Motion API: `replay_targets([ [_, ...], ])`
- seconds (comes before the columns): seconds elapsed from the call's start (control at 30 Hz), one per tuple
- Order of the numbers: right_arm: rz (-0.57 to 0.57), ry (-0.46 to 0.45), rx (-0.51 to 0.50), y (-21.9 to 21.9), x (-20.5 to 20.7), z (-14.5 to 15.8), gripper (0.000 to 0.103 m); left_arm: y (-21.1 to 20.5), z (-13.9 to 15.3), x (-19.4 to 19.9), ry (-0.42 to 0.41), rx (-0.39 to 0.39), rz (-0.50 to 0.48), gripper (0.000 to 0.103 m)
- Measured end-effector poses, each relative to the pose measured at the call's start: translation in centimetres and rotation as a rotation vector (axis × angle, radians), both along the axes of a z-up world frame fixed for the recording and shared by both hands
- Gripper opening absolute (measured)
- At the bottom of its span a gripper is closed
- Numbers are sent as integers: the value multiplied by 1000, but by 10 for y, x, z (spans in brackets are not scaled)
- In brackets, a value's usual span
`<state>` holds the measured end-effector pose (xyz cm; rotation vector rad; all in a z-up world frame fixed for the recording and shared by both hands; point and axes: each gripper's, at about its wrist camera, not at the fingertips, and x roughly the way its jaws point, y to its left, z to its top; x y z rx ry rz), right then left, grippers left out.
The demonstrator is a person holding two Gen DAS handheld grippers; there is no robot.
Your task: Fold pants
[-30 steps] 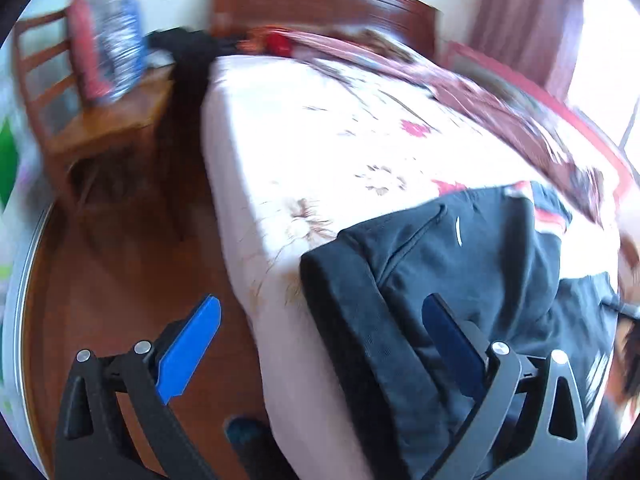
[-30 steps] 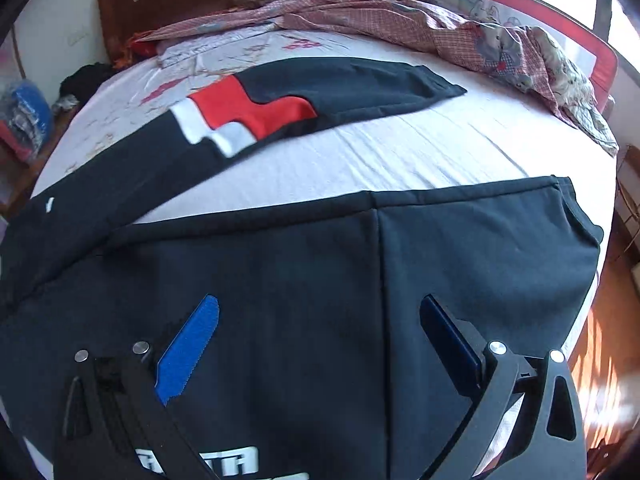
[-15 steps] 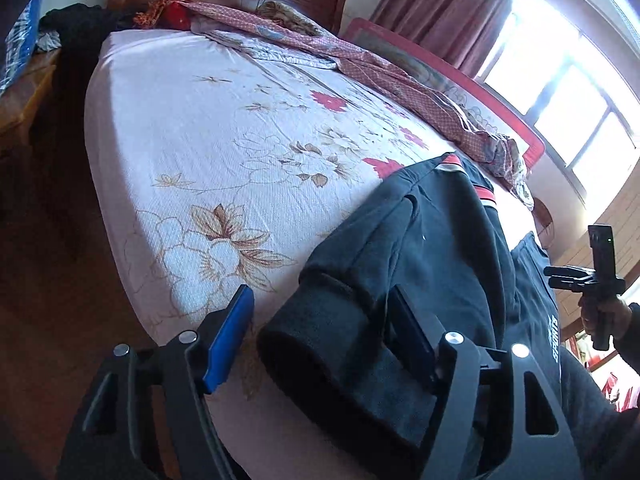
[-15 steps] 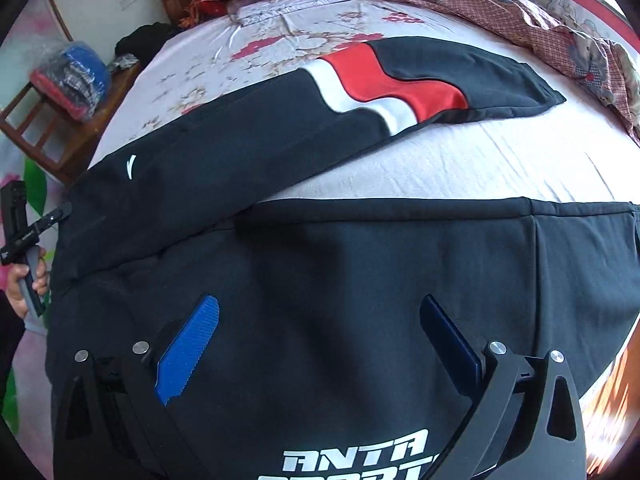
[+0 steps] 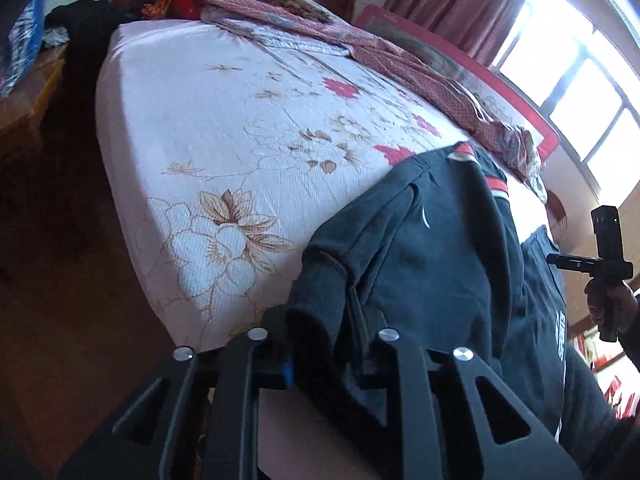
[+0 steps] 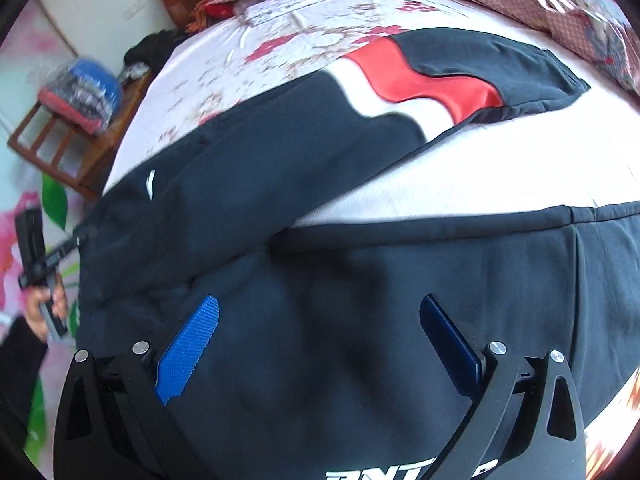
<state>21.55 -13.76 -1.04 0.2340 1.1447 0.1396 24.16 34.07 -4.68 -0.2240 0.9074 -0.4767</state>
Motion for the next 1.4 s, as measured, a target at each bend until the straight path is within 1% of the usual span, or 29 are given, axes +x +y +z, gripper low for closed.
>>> replay_targets([
  [0.07, -69, 13, 44, -19, 30, 10, 100, -4, 18, -14, -53, -13, 78, 10],
  [0.13, -147, 24, 125, -41, 69, 20, 100, -4, 39, -31, -111, -86, 123, 9],
  [0.23, -227, 41, 179, -59, 132, 30, 100, -7, 66, -55, -181, -197, 158, 9],
  [0.27, -250, 57, 201, -63, 152, 30, 100, -10, 73, -61, -199, -211, 155, 9],
  [0.33, -308, 123, 251, -69, 187, 24, 100, -16, 85, -73, -234, -228, 149, 9],
  [0.37, -357, 147, 258, -71, 201, 20, 100, -18, 90, -79, -248, -250, 133, 9],
  [0.43, -405, 222, 279, -73, 225, 6, 100, -23, 99, -90, -280, -260, 113, 9],
  [0.5, -478, 271, 314, -79, 237, -8, 100, -26, 104, -100, -301, -282, 82, 9],
  [0.57, -541, 312, 316, -84, 242, -20, 100, -30, 110, -110, -323, -278, 44, 9],
  [0.6, -556, 328, 324, -86, 242, -26, 100, -32, 112, -115, -331, -268, 28, 9],
  [0.63, -563, 340, 325, -87, 242, -31, 97, -33, 113, -119, -332, -265, 13, 9],
  [0.67, -555, 330, 310, -87, 242, -33, 90, -33, 113, -123, -327, -273, 1, 9],
  [0.7, -509, 313, 289, -85, 243, -33, 61, -34, 112, -125, -325, -271, 0, 9],
  [0.73, -464, 292, 245, -83, 241, -31, 26, -34, 112, -127, -323, -258, 4, 9],
  [0.77, -430, 260, 235, -83, 237, -28, 14, -33, 111, -129, -322, -249, 9, 9],
  [0.8, -400, 218, 248, -85, 231, -22, 5, -30, 110, -130, -321, -241, 19, 9],
  [0.83, -378, 179, 251, -88, 222, -14, 4, -27, 108, -130, -317, -231, 43, 9],
  [0.93, -349, 88, 316, -103, 185, 12, 3, -17, 101, -133, -314, -206, 98, 9],
  [0.97, -342, 53, 341, -109, 167, 22, 3, -16, 100, -135, -314, -206, 103, 10],
  [1.0, -332, 25, 364, -114, 150, 31, 3, -15, 99, -141, -325, -222, 92, 10],
  [1.1, -307, -44, 410, -131, 81, 53, 3, -19, 101, -169, -353, -215, 70, 11],
  [1.17, -309, -37, 421, -140, 36, 51, 3, -23, 99, -195, -366, -190, 60, 13],
  [1.2, -310, -27, 422, -143, 15, 46, 3, -25, 96, -205, -351, -183, 57, 14],
  [1.3, -340, 23, 433, -152, -43, 16, 3, -31, 79, -235, -296, -123, 51, 16],
  [1.33, -356, 39, 447, -155, -60, 3, 3, -35, 73, -244, -276, -93, 42, 17],
  [1.4, -397, 71, 459, -161, -87, -22, 3, -43, 59, -258, -233, -59, 19, 18],
])
